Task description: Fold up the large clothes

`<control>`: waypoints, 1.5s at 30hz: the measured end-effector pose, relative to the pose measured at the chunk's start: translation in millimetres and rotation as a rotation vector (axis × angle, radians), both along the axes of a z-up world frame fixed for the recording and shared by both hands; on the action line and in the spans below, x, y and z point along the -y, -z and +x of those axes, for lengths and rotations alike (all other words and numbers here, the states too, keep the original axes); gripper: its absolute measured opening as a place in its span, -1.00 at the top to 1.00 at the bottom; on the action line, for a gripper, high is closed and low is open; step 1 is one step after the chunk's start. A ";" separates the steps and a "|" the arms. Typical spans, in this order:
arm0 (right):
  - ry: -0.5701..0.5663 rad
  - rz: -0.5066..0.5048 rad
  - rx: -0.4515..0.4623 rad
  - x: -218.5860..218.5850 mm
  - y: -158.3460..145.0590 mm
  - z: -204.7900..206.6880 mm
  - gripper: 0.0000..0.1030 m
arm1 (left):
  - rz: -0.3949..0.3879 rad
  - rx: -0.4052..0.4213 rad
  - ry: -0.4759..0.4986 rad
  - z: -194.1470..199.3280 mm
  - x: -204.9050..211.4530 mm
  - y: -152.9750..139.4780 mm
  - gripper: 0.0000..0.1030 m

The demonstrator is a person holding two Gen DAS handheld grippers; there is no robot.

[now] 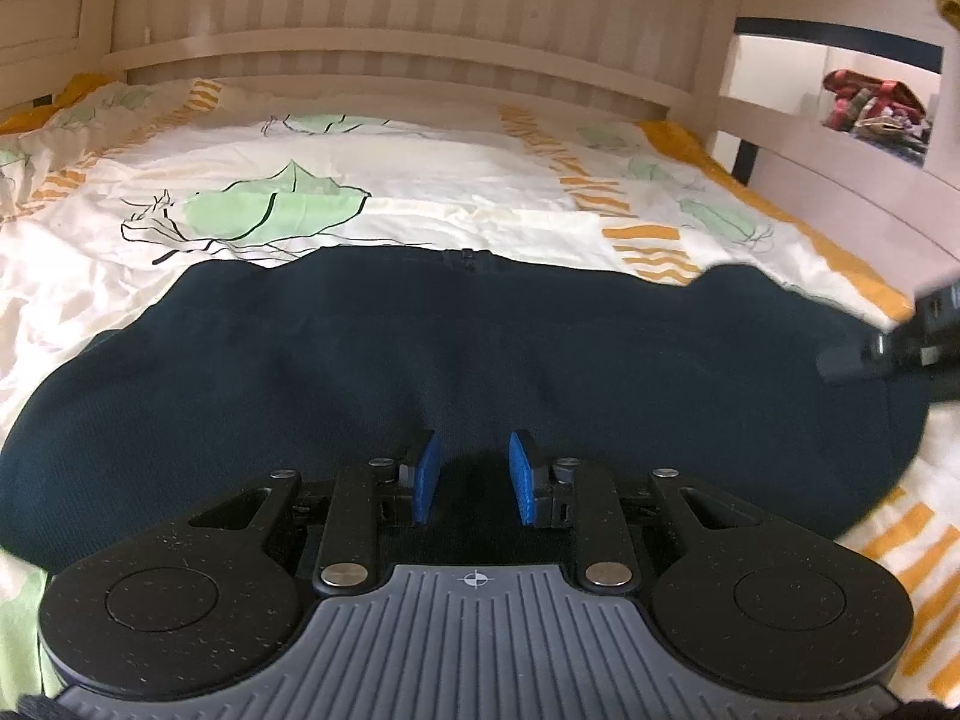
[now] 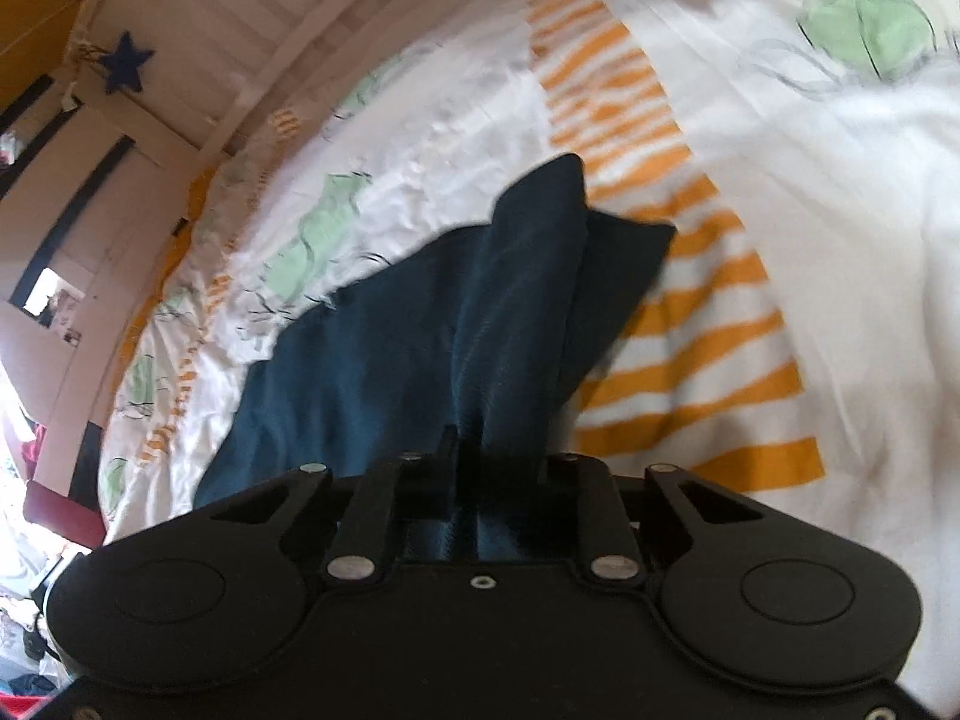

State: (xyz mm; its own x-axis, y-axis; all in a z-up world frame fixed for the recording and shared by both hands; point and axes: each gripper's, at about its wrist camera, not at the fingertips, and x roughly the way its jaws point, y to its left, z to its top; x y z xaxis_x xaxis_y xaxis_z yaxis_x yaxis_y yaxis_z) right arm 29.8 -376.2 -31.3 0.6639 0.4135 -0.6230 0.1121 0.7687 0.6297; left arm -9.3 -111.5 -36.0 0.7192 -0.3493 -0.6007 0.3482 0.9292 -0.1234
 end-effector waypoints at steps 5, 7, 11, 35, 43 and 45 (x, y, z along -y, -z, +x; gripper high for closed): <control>-0.034 0.032 0.052 -19.1 -34.2 7.9 0.52 | -0.012 -0.023 0.014 3.7 -0.1 10.0 0.49; -0.064 0.039 0.077 -34.1 -49.8 14.6 0.52 | -0.041 -0.043 0.019 8.6 -3.6 10.0 0.49; -0.159 0.094 0.116 -77.1 -72.5 38.6 0.52 | -0.108 -0.077 0.014 11.0 -17.1 7.8 0.49; -0.592 0.087 -0.087 -303.8 18.1 157.6 0.58 | -0.228 -0.221 -0.256 -38.9 -126.7 -10.1 0.51; -0.628 0.165 0.075 -286.5 -32.4 142.3 0.02 | -0.184 -0.068 -0.102 -57.1 -109.7 -43.9 0.51; -0.617 0.166 0.155 -268.6 -54.4 133.9 -0.14 | -0.176 -0.018 -0.054 -61.2 -100.7 -55.4 0.50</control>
